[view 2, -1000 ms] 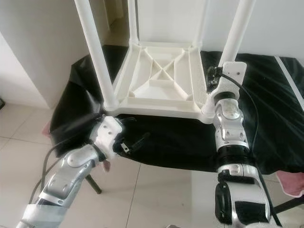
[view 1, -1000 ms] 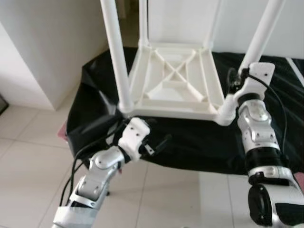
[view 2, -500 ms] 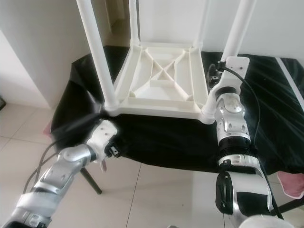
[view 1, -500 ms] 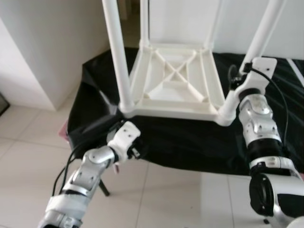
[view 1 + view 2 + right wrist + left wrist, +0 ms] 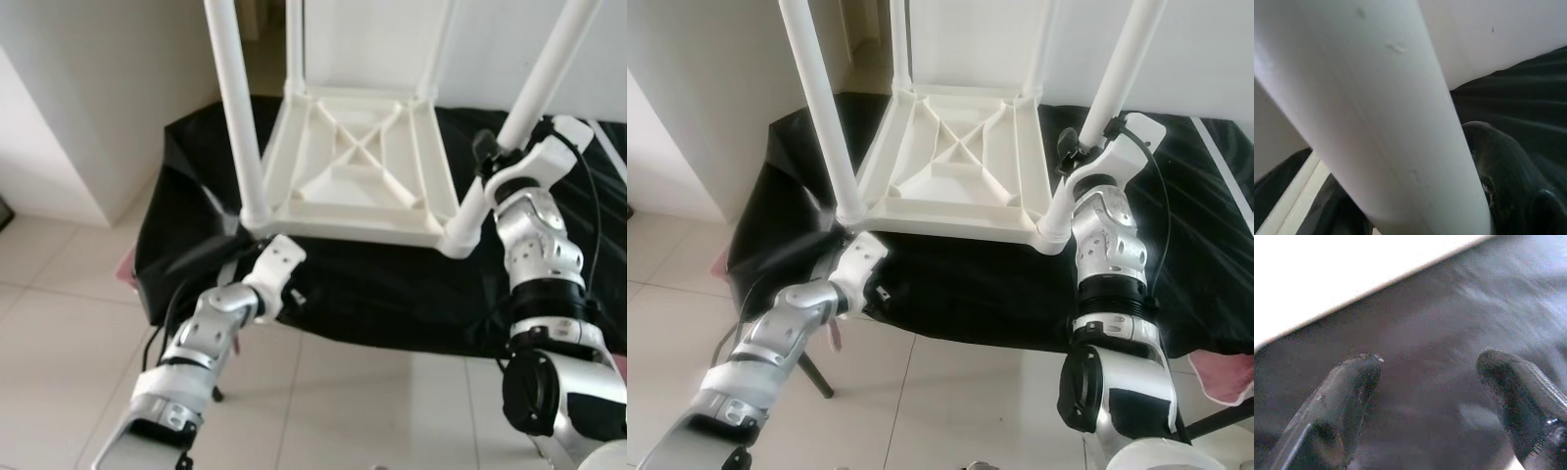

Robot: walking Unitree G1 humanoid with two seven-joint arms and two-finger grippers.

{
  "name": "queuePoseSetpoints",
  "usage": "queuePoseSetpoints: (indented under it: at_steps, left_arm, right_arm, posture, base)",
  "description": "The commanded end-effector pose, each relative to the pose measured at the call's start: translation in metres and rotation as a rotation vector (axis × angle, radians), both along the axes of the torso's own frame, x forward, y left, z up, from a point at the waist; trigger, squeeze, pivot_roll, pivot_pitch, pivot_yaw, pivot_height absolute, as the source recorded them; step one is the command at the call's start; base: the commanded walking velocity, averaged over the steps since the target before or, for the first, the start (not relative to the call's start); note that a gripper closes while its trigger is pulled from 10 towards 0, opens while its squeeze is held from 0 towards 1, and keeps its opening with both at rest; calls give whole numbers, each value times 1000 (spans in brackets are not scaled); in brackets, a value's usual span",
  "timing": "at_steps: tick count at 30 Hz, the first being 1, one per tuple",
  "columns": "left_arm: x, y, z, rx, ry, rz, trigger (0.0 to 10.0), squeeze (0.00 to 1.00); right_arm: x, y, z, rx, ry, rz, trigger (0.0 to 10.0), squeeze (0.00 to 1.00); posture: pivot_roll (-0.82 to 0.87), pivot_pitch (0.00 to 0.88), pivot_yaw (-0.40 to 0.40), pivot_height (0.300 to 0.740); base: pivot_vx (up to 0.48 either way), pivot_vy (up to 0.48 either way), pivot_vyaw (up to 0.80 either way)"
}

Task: Building children table

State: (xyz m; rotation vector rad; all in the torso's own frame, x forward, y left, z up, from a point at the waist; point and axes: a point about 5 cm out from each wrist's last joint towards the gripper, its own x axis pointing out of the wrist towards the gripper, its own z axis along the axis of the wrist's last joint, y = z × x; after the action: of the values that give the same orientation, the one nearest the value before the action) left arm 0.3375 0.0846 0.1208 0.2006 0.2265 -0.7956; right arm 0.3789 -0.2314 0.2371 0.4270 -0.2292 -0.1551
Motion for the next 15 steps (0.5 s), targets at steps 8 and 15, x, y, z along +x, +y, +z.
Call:
queuePoseSetpoints:
  at_steps: [8,15]
  left_arm:
    - [20,-10,6,-42,-25,384,10000,0]
    - [26,-15,11,-8,-57,379,10000,0]
  right_arm:
    - [-14,-16,-6,483,-84,60,10000,0]
    - [-23,-21,-13,589,-95,88,10000,0]
  posture:
    - [-55,28,-2,740]
    - [-60,33,-2,740]
  base:
    - [0,0,0]
    - [0,0,0]
